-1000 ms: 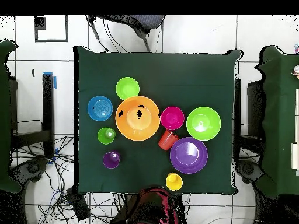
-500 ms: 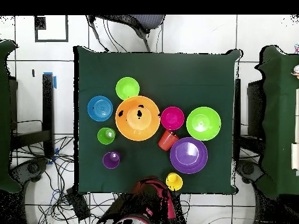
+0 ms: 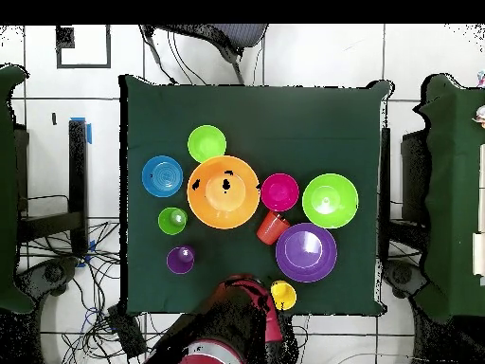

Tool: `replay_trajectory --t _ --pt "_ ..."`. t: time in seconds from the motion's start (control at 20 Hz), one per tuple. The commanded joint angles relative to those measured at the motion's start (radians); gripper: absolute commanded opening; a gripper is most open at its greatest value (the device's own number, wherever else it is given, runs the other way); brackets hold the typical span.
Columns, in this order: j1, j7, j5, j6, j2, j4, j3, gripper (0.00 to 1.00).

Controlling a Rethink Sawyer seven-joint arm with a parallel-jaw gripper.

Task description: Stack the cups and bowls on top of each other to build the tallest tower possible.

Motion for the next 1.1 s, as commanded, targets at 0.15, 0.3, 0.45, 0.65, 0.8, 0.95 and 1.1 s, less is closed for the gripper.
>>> replay_trajectory --t 0.15,0.3,0.45,0.65,0.8,0.95,1.1 --pt "-0.061 -0.012 0.125 0.105 0.027 -0.101 0.077 1.0" --pt "-0.051 0.039 0.116 0.08 0.006 -0.105 0.078 1.0" --pt "-0.042 0.079 0.096 0.06 -0.018 -0.101 0.069 1.0" --pt "-0.048 0.062 0.133 0.06 -0.045 -0.09 0.075 1.0" --pt "-0.057 0.032 0.186 0.061 -0.058 -0.093 0.091 1.0" --pt "-0.066 -0.01 0.247 0.053 -0.064 -0.099 0.098 1.0" --pt "-0.053 0.009 0.25 0.064 -0.065 -0.105 0.101 1.0"
